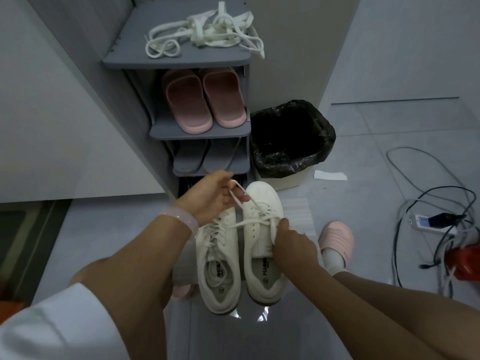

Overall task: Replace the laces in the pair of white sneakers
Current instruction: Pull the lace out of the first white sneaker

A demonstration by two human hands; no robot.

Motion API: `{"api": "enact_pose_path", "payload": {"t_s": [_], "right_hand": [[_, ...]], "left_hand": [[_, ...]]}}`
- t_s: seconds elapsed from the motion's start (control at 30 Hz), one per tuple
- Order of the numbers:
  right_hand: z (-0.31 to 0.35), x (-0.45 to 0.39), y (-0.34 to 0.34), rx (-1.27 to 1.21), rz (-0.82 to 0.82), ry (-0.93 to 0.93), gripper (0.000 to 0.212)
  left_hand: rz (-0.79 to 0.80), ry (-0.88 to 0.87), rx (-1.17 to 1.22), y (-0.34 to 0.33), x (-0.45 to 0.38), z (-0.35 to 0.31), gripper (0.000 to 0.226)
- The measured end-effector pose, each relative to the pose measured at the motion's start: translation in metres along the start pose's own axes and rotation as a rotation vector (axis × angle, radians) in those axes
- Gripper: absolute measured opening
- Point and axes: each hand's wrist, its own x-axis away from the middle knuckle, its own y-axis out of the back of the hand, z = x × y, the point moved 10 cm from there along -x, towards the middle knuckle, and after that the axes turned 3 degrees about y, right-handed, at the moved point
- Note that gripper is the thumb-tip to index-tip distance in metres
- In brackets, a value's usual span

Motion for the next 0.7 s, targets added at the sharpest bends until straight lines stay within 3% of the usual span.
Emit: {"api": "enact_pose_path", "payload": {"t_s": [0.07,0.1,0.2,0.23,0.27,0.3,0.37,0.43,0.47,0.5,0.57,0.6,0.63,0.7], "right_hand": [[-0.004,0.001,0.001,0.008,-0.002,-0.005,0.036],[-0.005,0.001,0.001,0.012,-0.003,-0.007,0.036],[-0.005,0.001,0.001,0.023,0.005,0.002,0.037],[-0.004,0.001,0.000,0.015,0.008,0.002,0.037],[-0.004,0.001,0.000,0.005,0.011,0.002,0.036],[-0.003,0.001,0.000,0.000,0.010,0.003,0.036],[-0.002,0.000,0.001,0.001,-0.002,0.007,0.036],[-0.002,0.001,0.002,0.005,-0.012,0.006,0.036],[-0.002,0.000,0.002,0.008,-0.012,0.006,0.036],[-0.003,0.000,0.001,0.008,-0.010,0.006,0.036],[-0.003,0.000,0.002,0.009,-0.014,0.009,0.037],[-0.003,0.001,0.002,0.013,-0.017,0.012,0.038],[-0.002,0.001,0.001,0.020,-0.016,0.017,0.041],[-0.002,0.000,-0.001,0.021,-0.007,0.019,0.045]], "left_hand": [[0.051,0.020,-0.013,-0.011,0.000,0.006,0.034],[0.007,-0.021,-0.170,-0.006,-0.001,0.000,0.030],[-0.252,-0.375,-1.111,0.017,0.009,-0.047,0.017],[-0.297,-0.476,-1.292,0.019,0.014,-0.057,0.014],[-0.344,-0.531,-1.302,0.024,0.018,-0.062,0.011],[-0.407,-0.547,-1.167,0.034,0.022,-0.064,0.009],[-0.444,-0.404,-0.555,0.054,0.013,-0.049,0.025],[-0.236,-0.119,0.055,0.036,0.001,-0.012,0.042],[-0.182,-0.037,0.121,0.028,-0.002,-0.001,0.047],[-0.199,-0.031,0.024,0.028,-0.002,-0.002,0.049],[-0.458,-0.251,-0.452,0.051,0.010,-0.035,0.052],[-0.578,-0.392,-0.574,0.056,0.022,-0.055,0.052],[-0.599,-0.460,-0.598,0.058,0.025,-0.063,0.052],[-0.428,-0.315,-0.213,0.055,0.014,-0.043,0.058]]}}
